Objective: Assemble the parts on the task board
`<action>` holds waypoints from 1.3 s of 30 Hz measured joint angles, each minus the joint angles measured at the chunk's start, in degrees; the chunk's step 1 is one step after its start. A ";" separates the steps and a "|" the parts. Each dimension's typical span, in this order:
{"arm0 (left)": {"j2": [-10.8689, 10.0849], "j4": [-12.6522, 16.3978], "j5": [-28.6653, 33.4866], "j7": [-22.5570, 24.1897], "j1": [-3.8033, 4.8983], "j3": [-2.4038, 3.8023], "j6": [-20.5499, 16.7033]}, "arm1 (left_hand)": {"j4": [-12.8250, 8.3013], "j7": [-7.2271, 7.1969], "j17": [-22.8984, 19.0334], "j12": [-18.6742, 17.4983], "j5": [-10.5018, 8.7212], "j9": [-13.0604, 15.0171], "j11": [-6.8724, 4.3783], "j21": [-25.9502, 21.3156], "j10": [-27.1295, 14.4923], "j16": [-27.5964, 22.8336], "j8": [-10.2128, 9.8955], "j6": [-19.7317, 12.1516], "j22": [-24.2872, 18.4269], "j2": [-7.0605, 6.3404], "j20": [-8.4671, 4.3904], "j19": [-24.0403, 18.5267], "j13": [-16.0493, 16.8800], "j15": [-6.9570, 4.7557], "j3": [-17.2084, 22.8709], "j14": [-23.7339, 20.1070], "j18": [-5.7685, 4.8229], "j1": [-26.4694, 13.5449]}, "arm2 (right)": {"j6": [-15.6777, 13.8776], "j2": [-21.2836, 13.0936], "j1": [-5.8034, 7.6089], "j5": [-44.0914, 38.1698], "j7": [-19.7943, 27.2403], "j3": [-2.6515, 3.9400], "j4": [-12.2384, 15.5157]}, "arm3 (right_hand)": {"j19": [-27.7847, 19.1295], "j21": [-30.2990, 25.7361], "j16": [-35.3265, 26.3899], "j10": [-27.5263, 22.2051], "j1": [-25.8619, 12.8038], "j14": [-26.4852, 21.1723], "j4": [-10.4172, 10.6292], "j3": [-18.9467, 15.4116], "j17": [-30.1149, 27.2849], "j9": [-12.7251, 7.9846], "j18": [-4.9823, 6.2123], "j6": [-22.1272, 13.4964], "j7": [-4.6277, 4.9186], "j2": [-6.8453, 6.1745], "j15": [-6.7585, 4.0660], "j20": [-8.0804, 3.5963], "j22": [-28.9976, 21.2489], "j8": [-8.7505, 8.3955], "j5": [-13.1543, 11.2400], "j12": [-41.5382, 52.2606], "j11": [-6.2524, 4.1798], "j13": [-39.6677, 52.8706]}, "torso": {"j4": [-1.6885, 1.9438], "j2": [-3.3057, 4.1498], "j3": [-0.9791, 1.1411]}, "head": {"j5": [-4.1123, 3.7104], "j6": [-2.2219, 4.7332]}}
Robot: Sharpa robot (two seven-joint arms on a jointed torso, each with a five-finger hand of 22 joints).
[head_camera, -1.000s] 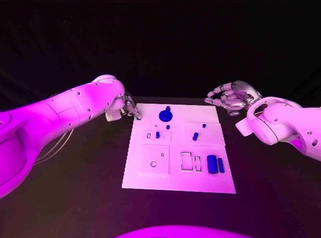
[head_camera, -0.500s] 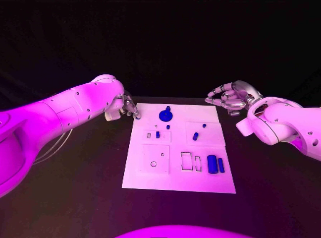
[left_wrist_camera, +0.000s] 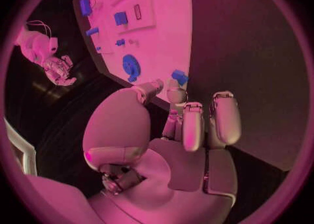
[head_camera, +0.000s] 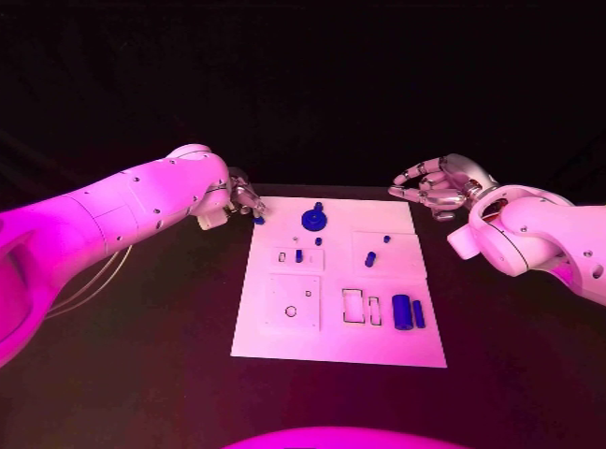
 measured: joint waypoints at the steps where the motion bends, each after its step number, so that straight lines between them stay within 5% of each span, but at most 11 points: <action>1: -0.32 0.58 0.06 0.48 0.00 0.05 -0.35 | 0.30 0.00 0.00 0.00 0.00 -0.01 0.00 0.00 -0.01 0.00 0.00 0.00 0.00 -0.35 0.00 0.00 -0.01 0.00 -0.27 0.00 0.00 -0.35 | 0.00 -0.01 0.00 0.00 0.00 0.00 -0.01 | 0.00 0.00 0.00 0.00 0.00 0.00 0.00 0.00 0.00 0.00 0.00 0.00 0.00 0.00 0.00 0.00 0.00 0.00 0.00 0.00 0.00 0.00 | 0.00 0.00 0.00 | 0.02 0.02; 10: -3.60 5.66 -2.88 6.39 -0.01 0.24 -6.64 | 0.06 0.64 0.00 -1.24 0.00 -0.24 0.73 -2.73 -2.73 -0.90 -1.24 -0.68 -3.77 -1.95 0.70 -0.76 -3.06 0.04 -3.99 0.01 0.03 0.37 | 0.00 -0.07 0.00 0.00 0.03 0.00 -0.11 | 0.00 0.00 0.00 0.00 0.00 0.00 0.00 0.00 0.00 0.00 0.00 0.00 0.00 0.00 0.00 0.00 0.00 0.00 0.00 0.00 0.00 0.00 | 0.05 0.02 -0.01 | 0.16 0.08; 11: -3.91 6.08 -3.74 7.27 -0.02 0.24 -7.74 | -0.29 1.49 0.00 -4.01 0.00 -0.30 1.28 -5.14 -5.14 -3.09 -1.89 -1.54 -9.36 -2.35 0.63 -2.58 -8.71 0.98 -4.34 -0.32 0.07 1.54 | 0.00 -0.09 0.00 0.00 0.03 0.00 -0.11 | 0.00 0.00 0.00 0.00 0.00 0.00 0.00 0.00 0.00 0.00 0.00 0.00 0.00 0.00 0.00 0.00 0.00 0.00 0.00 0.00 0.00 0.00 | 0.05 0.02 -0.01 | 0.16 0.11; 12: -4.19 6.46 -4.63 8.15 -0.03 0.24 -8.85 | -0.74 1.42 0.00 -5.55 0.00 -0.33 1.72 -6.47 -8.25 -4.10 -2.19 -2.16 -10.64 -2.22 0.90 -5.32 -10.26 1.25 -4.79 -0.37 0.08 2.90 | 0.00 -0.13 0.00 0.00 0.04 0.00 -0.11 | 0.00 0.00 0.00 0.00 0.00 0.00 0.00 0.00 0.00 0.00 0.00 0.00 0.00 0.00 0.00 0.00 0.00 0.00 0.00 0.00 0.00 0.00 | 0.05 0.02 -0.01 | 0.17 0.16; 13: -4.55 6.92 -6.00 9.35 -0.05 0.23 -10.33 | -0.73 1.60 0.00 -6.05 0.00 -0.57 2.00 -7.09 -9.72 -4.52 -2.22 -3.48 -10.77 -2.38 1.25 -6.26 -10.24 1.56 -4.78 -0.05 0.09 3.78 | 0.00 -0.19 0.00 0.00 0.04 0.00 -0.11 | 0.00 0.00 0.00 0.00 0.00 0.00 0.00 0.00 0.00 0.00 0.00 0.00 0.00 0.00 0.00 0.00 0.00 0.00 0.00 0.00 0.00 0.00 | 0.05 0.02 -0.02 | 0.18 0.19; 14: -4.79 7.24 -7.03 10.17 -0.07 0.23 -11.39 | -1.04 2.58 0.00 -6.73 0.00 -1.32 2.52 -8.32 -11.06 -5.31 -3.21 -4.47 -12.65 -2.70 1.63 -7.04 -10.30 1.59 -5.09 -0.12 1.43 4.92 | -0.01 -0.25 0.00 0.00 0.05 0.00 -0.11 | 0.00 0.00 0.00 0.00 0.00 0.00 0.00 0.00 0.00 0.00 0.00 0.00 0.00 0.00 0.00 0.00 0.00 0.00 0.00 0.00 0.00 0.00 | 0.06 0.02 -0.02 | 0.18 0.21; 15: -5.00 7.54 -8.04 10.96 -0.11 0.23 -12.40 | -1.59 3.11 -0.65 -8.67 0.00 -1.97 3.36 -11.68 -14.30 -8.08 -4.35 -5.95 -18.51 -3.05 2.12 -10.28 -11.43 3.04 -5.64 -1.63 2.32 6.53 | -0.01 -0.30 0.00 0.00 0.05 0.00 -0.11 | 0.00 0.00 0.00 0.00 0.00 0.00 0.00 0.00 0.00 0.00 0.00 0.00 0.00 0.00 0.00 0.00 0.00 0.00 0.00 0.00 0.00 0.00 | 0.06 0.02 -0.02 | 0.18 0.23; 18: -5.52 8.32 -11.18 12.66 -0.35 0.20 -14.70 | -1.60 3.80 -1.82 -10.03 0.00 -2.98 4.19 -13.81 -16.89 -9.31 -4.56 -8.35 -19.96 -3.47 2.87 -11.50 -12.47 3.88 -5.64 -2.49 2.34 8.47 | -0.02 -0.43 -0.01 0.00 0.05 -0.01 -0.11 | 0.00 0.00 0.00 0.00 0.00 0.00 0.00 0.00 0.00 0.00 0.00 0.00 0.00 0.00 0.00 0.00 0.00 0.00 0.00 0.00 0.00 0.00 | 0.12 0.02 -0.05 | 0.15 0.26; 28: -5.40 9.00 -17.80 9.21 -1.67 -0.28 -12.47 | 0.39 4.14 -2.13 -10.54 0.00 -5.07 4.79 -14.74 -17.50 -9.62 -4.98 -8.31 -19.34 -3.74 3.27 -11.87 -13.46 4.04 -10.14 -2.99 2.33 9.08 | -0.03 -0.52 -0.02 0.00 0.04 0.00 -0.15 | 0.00 0.00 0.00 0.00 0.00 0.00 0.00 0.00 0.00 0.00 0.00 -0.01 0.00 0.00 0.00 0.00 0.00 0.00 0.00 0.00 0.00 0.00 | 0.01 0.01 -0.09 | 0.41 0.29; 33: -4.86 8.86 -18.61 5.51 -2.21 -0.39 -11.39 | 5.64 3.71 -0.25 -8.11 0.00 -5.86 3.96 -12.62 -16.67 -7.76 -2.98 -6.78 -16.36 -3.72 2.64 -8.72 -13.51 3.54 -16.92 -2.01 2.30 9.08 | -0.03 -0.53 -0.04 0.00 0.03 0.00 -0.20 | 0.00 0.00 0.00 0.00 0.00 0.00 0.00 0.00 0.00 0.01 0.00 -0.01 0.00 0.00 0.00 0.00 0.00 0.01 0.00 0.00 0.00 0.00 | -0.08 0.05 -0.09 | 0.54 0.18; 39: -4.57 8.65 -18.83 2.98 -2.38 -0.48 -11.12 | 7.66 3.49 0.01 -6.60 0.00 -6.94 3.98 -11.40 -16.66 -6.65 -1.53 -6.16 -14.30 -0.69 2.56 -7.27 -13.74 3.55 -26.14 -0.90 2.30 8.93 | -0.03 -0.49 -0.05 0.00 0.02 0.00 -0.25 | 0.00 0.00 0.00 0.00 0.00 0.00 0.00 0.00 0.00 0.01 0.00 -0.01 0.00 0.00 0.00 0.00 0.00 0.01 0.00 0.00 0.00 0.00 | -0.09 0.06 -0.04 | 0.62 0.13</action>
